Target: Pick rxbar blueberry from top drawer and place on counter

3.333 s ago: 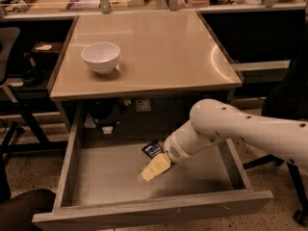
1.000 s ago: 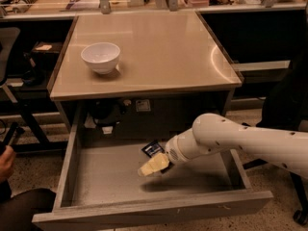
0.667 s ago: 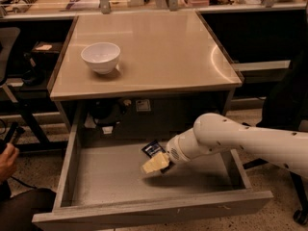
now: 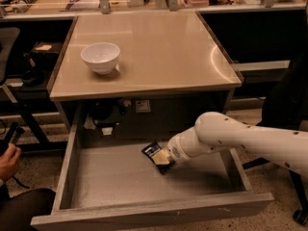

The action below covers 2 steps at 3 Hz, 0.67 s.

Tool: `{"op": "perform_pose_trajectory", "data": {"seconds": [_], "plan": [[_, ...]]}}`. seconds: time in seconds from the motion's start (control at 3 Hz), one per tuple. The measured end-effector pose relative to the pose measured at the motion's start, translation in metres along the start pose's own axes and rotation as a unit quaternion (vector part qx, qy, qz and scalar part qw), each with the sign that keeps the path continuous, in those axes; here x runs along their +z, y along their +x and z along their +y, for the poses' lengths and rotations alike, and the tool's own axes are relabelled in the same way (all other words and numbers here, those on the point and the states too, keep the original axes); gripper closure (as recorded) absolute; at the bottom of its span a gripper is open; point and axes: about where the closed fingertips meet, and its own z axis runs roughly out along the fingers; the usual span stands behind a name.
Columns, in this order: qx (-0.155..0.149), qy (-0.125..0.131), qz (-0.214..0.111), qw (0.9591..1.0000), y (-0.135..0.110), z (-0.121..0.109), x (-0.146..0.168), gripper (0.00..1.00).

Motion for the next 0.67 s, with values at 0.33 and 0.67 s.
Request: {"op": "perform_pose_trajectory", "data": {"seconds": [0.33,0.67], "plan": [[0.000,0.000,0.000,1.0000,0.0000,0.0000,0.0000,0.88],[0.000,0.000,0.000,1.0000,0.0000,0.0001,0.0000,1.00]]}}
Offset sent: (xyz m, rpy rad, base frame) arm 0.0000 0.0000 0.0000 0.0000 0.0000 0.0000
